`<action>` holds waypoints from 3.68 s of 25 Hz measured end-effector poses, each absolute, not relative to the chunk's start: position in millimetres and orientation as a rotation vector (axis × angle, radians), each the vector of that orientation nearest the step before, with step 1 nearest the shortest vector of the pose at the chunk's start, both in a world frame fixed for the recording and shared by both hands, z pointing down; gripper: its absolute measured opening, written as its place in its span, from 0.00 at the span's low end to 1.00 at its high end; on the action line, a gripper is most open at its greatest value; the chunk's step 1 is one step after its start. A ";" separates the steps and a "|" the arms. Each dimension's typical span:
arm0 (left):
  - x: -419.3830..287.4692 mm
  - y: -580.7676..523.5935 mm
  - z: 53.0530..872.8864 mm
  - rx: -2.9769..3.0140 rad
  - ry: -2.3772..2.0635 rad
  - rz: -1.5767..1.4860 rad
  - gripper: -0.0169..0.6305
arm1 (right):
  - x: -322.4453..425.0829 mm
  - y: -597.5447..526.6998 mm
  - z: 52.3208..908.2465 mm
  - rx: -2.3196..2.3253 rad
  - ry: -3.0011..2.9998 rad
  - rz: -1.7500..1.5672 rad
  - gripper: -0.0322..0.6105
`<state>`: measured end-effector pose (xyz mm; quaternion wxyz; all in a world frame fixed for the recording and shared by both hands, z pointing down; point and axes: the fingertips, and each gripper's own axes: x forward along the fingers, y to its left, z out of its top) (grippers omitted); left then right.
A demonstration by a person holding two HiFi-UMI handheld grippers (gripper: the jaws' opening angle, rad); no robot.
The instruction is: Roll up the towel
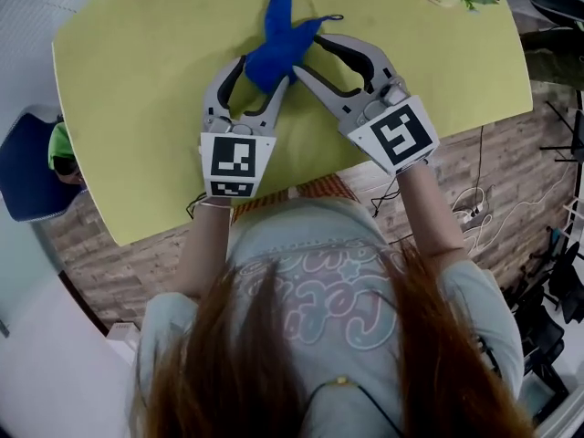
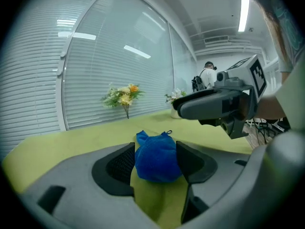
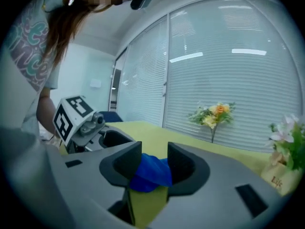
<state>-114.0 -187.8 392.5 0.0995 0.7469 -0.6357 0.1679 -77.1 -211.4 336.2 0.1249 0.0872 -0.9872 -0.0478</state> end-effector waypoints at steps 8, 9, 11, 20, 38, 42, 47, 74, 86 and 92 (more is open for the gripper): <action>-110.1 -184.3 398.8 2.169 -1.903 0.545 0.40 | -109.8 -196.7 377.7 -0.114 -2.744 -0.202 0.26; -110.8 -184.1 398.9 2.159 -1.910 0.544 0.40 | -111.2 -195.9 379.0 -0.161 -2.743 -0.180 0.26; -111.5 -182.7 398.1 2.152 -1.919 0.543 0.40 | -112.9 -193.4 380.0 -0.264 -2.740 -0.128 0.25; -110.6 -171.1 400.0 2.126 -1.929 0.528 0.40 | -113.5 -191.3 388.6 -0.481 -2.700 -0.065 0.25; -115.9 -150.2 389.6 2.096 -1.937 0.481 0.40 | -115.4 -184.0 397.3 -0.598 -2.620 -0.131 0.16; -129.3 -140.7 377.9 2.120 -1.961 0.485 0.40 | -112.5 -178.7 383.6 -0.545 -2.664 -0.223 0.11; -139.0 -136.7 362.6 2.159 -1.968 0.484 0.40 | -104.6 -171.0 340.9 -0.543 -2.764 -0.516 0.11; -77.3 -142.3 401.2 2.559 -1.285 0.850 0.24 | -4.1 -151.2 375.5 -0.218 -2.542 -0.646 0.11; -97.8 -187.1 411.5 2.428 -1.211 0.670 0.28 | 5.4 -144.0 398.2 -0.202 -2.528 -0.563 0.11; -93.5 -180.8 408.6 2.470 -1.217 0.714 0.14 | 5.5 -145.4 394.6 -0.183 -2.545 -0.543 0.11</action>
